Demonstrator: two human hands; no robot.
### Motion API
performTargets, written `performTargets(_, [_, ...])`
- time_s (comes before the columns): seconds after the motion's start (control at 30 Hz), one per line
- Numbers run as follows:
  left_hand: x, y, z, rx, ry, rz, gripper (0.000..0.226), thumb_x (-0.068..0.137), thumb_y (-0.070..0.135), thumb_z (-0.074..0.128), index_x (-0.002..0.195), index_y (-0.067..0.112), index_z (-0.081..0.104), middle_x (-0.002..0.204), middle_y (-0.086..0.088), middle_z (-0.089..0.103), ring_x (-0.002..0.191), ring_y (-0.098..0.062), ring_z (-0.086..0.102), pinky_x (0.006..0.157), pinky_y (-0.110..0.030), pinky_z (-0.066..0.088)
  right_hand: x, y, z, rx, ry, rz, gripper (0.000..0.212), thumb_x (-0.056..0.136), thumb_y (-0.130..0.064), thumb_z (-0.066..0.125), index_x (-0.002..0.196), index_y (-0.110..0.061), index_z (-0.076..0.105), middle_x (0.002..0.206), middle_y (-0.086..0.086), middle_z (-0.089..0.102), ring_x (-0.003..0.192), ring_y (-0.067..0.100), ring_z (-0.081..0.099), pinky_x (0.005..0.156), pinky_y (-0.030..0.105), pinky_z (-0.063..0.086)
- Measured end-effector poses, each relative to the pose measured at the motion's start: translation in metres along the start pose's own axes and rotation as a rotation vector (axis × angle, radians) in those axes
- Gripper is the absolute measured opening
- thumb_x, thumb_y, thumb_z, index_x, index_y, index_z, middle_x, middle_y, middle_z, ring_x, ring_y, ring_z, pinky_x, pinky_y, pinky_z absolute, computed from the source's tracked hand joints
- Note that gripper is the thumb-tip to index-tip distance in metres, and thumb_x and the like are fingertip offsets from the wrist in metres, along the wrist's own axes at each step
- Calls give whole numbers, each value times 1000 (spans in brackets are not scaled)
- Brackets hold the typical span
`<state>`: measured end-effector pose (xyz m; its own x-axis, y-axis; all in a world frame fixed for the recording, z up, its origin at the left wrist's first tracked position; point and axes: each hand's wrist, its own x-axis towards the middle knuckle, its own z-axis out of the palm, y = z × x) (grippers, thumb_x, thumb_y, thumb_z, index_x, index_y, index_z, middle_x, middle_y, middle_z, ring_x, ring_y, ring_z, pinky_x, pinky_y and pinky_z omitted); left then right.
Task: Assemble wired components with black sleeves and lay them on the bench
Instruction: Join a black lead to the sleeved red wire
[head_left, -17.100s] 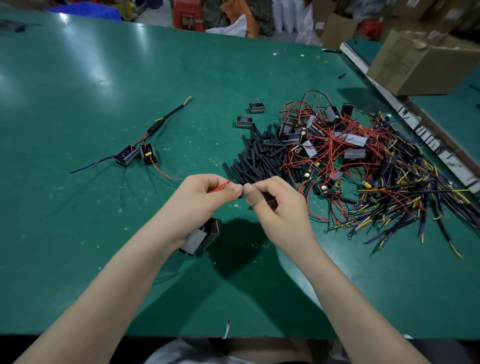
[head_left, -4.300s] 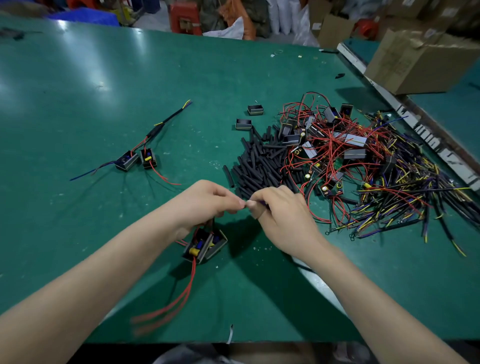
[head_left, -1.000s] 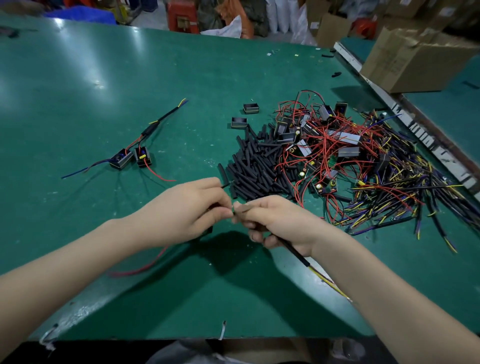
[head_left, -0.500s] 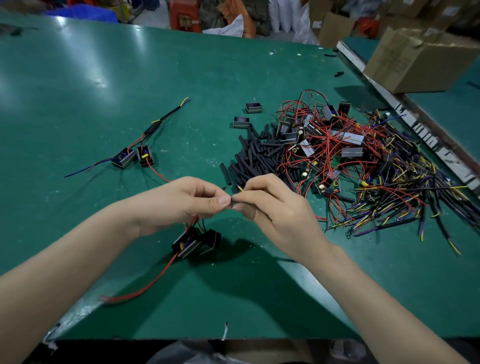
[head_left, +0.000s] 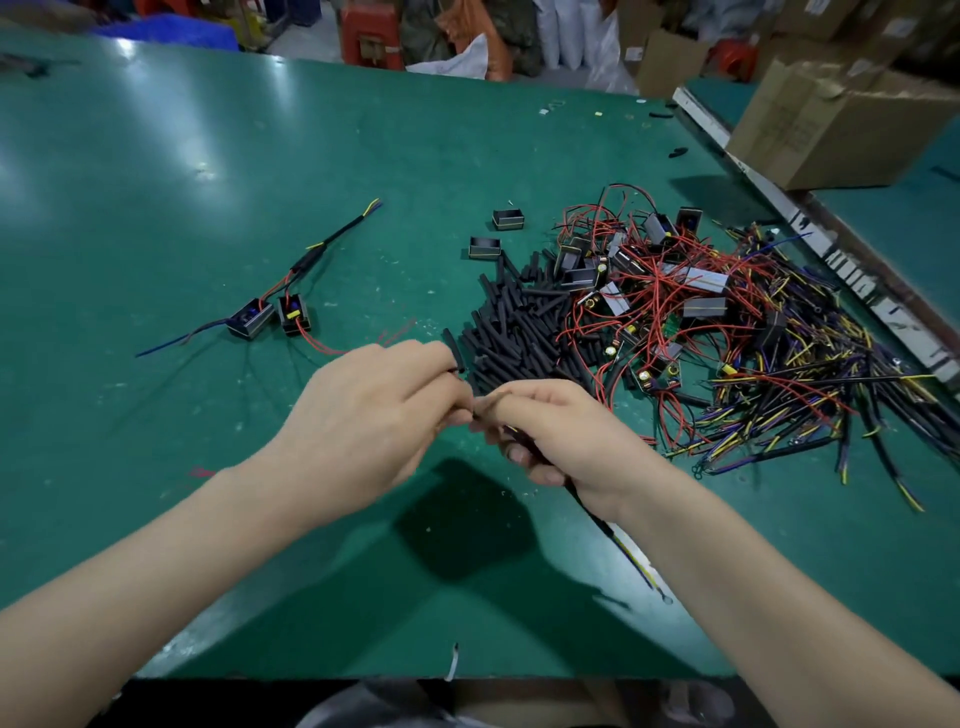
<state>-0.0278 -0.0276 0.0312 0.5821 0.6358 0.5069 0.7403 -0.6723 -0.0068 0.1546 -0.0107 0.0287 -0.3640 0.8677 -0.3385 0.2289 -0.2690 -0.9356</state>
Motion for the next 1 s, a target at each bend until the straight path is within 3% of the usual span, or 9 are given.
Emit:
performTargets(0.1, [3,1,2,21,14,-60,28,94,27,48,86,10,70,77,-7,60,64,-29,59,50,-37,48,0,0,0,14,26,-23,16,94,-16,57,81,-18,67,68,-7,57,46,4,40,36,13,24])
performTargets(0.23, [2,-3,5,-462,-49,-440,8,89,34,61,88,30,67,79,9,58,74,-9,57,72,-29,47,-3,6,1,30,185,-320,12,92,-12,61,92,-24,65,73,-9,62,57,-6,52,50,6,37])
performTargets(0.33, [-4,-4,11,-769,-190,-632,22,78,51,56,95,39,59,85,17,63,69,-1,56,71,-16,46,-4,13,2,111,260,-406,23,89,-8,64,103,-27,59,77,-10,63,65,-2,56,57,8,40])
performTargets(0.4, [-6,1,17,-971,-136,-760,24,81,42,58,103,35,52,89,14,63,65,-4,58,70,-19,49,-4,16,5,158,285,-403,26,87,-7,66,105,-24,57,77,-10,64,67,1,57,58,9,40])
performTargets(0.5, [-3,8,24,-1116,73,-938,26,93,18,56,111,29,41,94,0,68,61,-6,62,63,-13,49,-4,18,6,160,282,-402,27,87,-10,67,106,-25,57,78,-10,66,70,4,58,58,13,42])
performTargets(0.6, [0,10,26,-1163,128,-983,33,96,16,50,123,23,31,89,8,73,64,-8,65,68,-11,48,-5,20,2,178,227,-386,21,95,-10,56,107,-26,59,84,-8,72,70,6,62,55,16,44])
performTargets(0.77, [4,16,24,-1184,3,-984,9,96,15,51,97,15,60,68,8,71,56,1,59,58,-7,44,-4,18,-8,298,181,-309,33,99,-1,38,110,-25,59,91,-3,74,72,11,65,56,18,46])
performTargets(1.0, [0,11,20,-1105,-122,-947,10,91,25,60,91,23,69,59,10,63,53,-1,51,50,-10,40,-4,18,-22,281,168,-325,32,93,5,49,108,-20,61,90,-5,72,71,6,62,52,21,48])
